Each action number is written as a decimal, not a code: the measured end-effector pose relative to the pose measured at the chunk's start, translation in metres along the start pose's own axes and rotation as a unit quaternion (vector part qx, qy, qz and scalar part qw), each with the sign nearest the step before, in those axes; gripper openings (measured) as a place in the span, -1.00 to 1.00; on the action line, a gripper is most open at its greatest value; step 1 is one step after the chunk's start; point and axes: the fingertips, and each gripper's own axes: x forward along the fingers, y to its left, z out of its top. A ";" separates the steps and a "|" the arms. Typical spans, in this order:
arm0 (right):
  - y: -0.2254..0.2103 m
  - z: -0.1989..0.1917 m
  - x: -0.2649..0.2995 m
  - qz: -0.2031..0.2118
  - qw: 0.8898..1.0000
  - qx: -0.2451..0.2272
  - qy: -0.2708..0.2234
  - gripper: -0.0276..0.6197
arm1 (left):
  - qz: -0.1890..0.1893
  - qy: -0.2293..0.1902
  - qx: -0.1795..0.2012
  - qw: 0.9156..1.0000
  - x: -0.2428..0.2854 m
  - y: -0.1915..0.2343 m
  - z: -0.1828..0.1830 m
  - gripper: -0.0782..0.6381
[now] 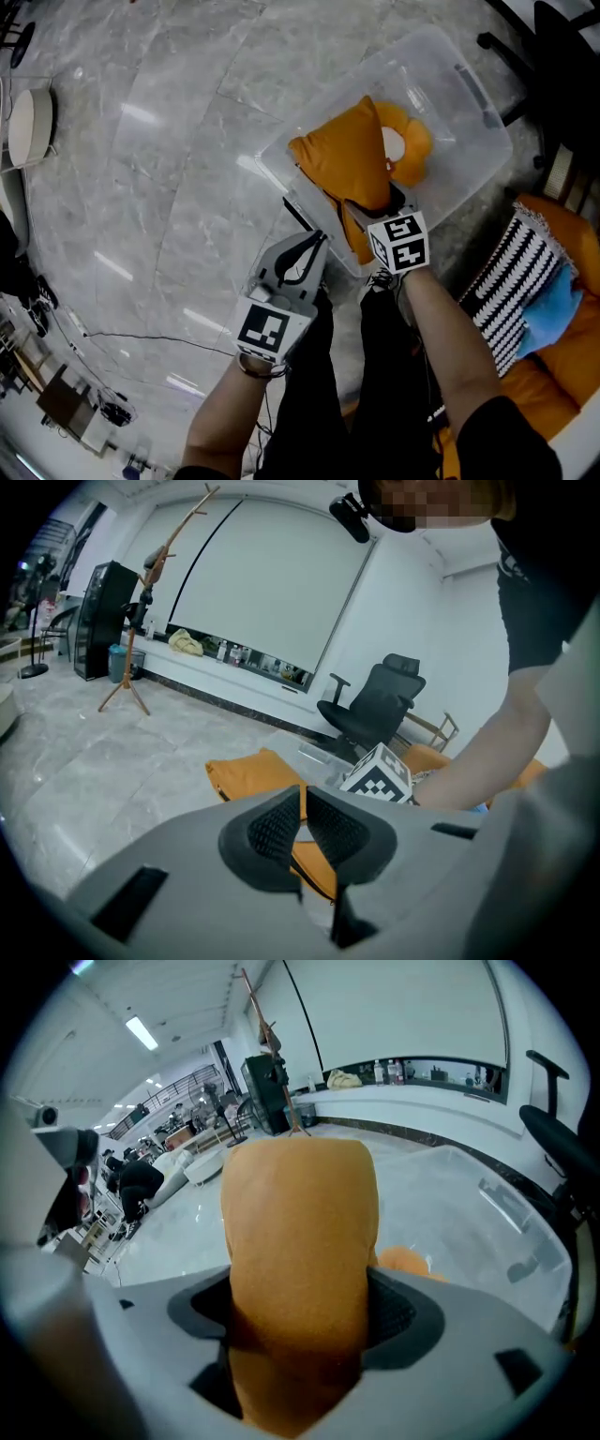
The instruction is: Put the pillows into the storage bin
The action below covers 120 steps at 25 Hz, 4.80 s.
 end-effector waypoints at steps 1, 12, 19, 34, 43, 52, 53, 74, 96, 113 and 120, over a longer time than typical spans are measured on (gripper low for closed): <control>0.000 -0.009 0.010 0.001 1.000 -0.004 0.015 0.32 | 0.001 -0.001 -0.003 1.000 0.000 0.003 -0.004 -0.76; 0.010 -0.011 0.017 0.014 0.999 -0.016 0.025 0.58 | 0.005 -0.001 -0.016 1.000 0.000 0.008 0.004 -0.75; 0.018 0.047 -0.054 0.017 0.999 -0.008 -0.037 0.57 | -0.006 -0.016 0.002 1.000 -0.009 -0.021 0.055 -0.66; 0.028 0.209 -0.314 -0.026 0.966 0.011 -0.256 0.48 | -0.034 -0.099 0.067 0.992 -0.077 -0.137 0.227 -0.44; 0.044 0.269 -0.507 -0.078 0.924 -0.030 -0.374 0.53 | -0.074 -0.176 0.122 0.974 -0.140 -0.228 0.343 -0.34; 0.055 0.292 -0.651 -0.144 0.874 -0.055 -0.462 0.54 | -0.142 -0.230 0.198 0.942 -0.184 -0.314 0.417 -0.23; 0.057 0.291 -0.661 -0.152 0.870 -0.055 -0.467 0.54 | -0.149 -0.235 0.204 0.939 -0.189 -0.321 0.422 -0.21; 0.061 0.260 -0.686 -0.236 0.851 -0.005 -0.470 0.57 | -0.227 -0.211 0.225 0.924 -0.195 -0.341 0.419 -0.16; -0.012 0.011 -0.799 -0.391 0.800 0.153 -0.429 0.57 | -0.410 -0.096 0.268 0.866 -0.125 -0.559 0.297 -0.16; -0.062 -0.191 -0.852 -0.419 0.771 0.275 -0.393 0.61 | -0.490 0.014 0.293 0.821 -0.081 -0.737 0.170 -0.16; -0.079 -0.228 -0.844 -0.453 0.748 0.323 -0.361 0.61 | -0.534 0.043 0.292 0.792 -0.047 -0.757 0.153 -0.16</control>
